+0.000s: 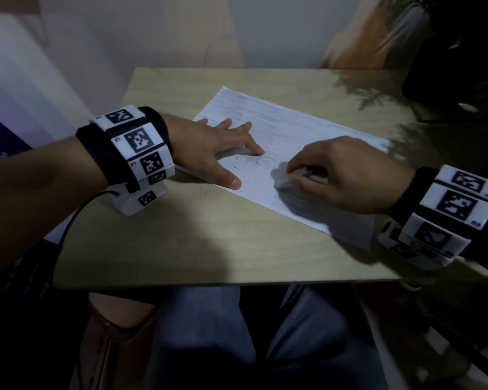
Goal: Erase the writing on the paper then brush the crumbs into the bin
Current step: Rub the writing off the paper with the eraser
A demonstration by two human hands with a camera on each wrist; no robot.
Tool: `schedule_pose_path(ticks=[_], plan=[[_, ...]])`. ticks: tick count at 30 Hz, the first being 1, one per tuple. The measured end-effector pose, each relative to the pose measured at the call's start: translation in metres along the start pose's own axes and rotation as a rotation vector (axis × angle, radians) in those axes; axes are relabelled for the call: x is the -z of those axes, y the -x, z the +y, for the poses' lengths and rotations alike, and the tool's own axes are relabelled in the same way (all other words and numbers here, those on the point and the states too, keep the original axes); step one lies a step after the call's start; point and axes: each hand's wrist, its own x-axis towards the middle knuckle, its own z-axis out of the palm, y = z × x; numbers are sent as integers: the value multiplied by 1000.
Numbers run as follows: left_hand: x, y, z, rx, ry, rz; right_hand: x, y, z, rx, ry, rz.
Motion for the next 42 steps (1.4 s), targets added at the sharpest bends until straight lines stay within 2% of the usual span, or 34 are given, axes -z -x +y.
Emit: schedule_pose_path(ticks=[3,6,9,11,14,17,19,23,25,29,31,34,37,39,42], plan=[[0,0,1,1,-9,-1,0,3,-4,-22,-203,-147],[0,-1,1,1,-8,-1,0,0,2,-82,-85,-31],[1,0,1,1,-6,-4,0,0,5,-54,61,43],[1,0,0,2,-9,-6,-1,4,1,-1,-44,-26],[0,-1,0,2,-9,-7,1,5,-2,-47,-212,-124],[0,-1,-1,-1,-2,-6,0,2,4,-74,-44,6],[0,-1,-1,-2,-1,-3,0,2,5,-58,46,43],[0,-1,-1,-5,-8,-6,0,6,-2,-24,-184,-103],[0,-1,-1,-5,-8,-6,-1,4,-1,-53,-171,-78],[0,-1,-1,-3,-5,1,0,2,4,-68,40,42],[0,0,-1,-4,-5,0,-1,5,1,-19,-39,-14],[0,0,-1,-1,-8,-5,0,5,-1,-39,-192,-102],[1,0,0,1,-9,-5,0,2,3,-69,-50,12],[1,-1,-1,-1,-10,-4,0,2,4,-58,-11,30],[0,0,-1,-6,-8,-3,0,5,0,-37,-184,-99]])
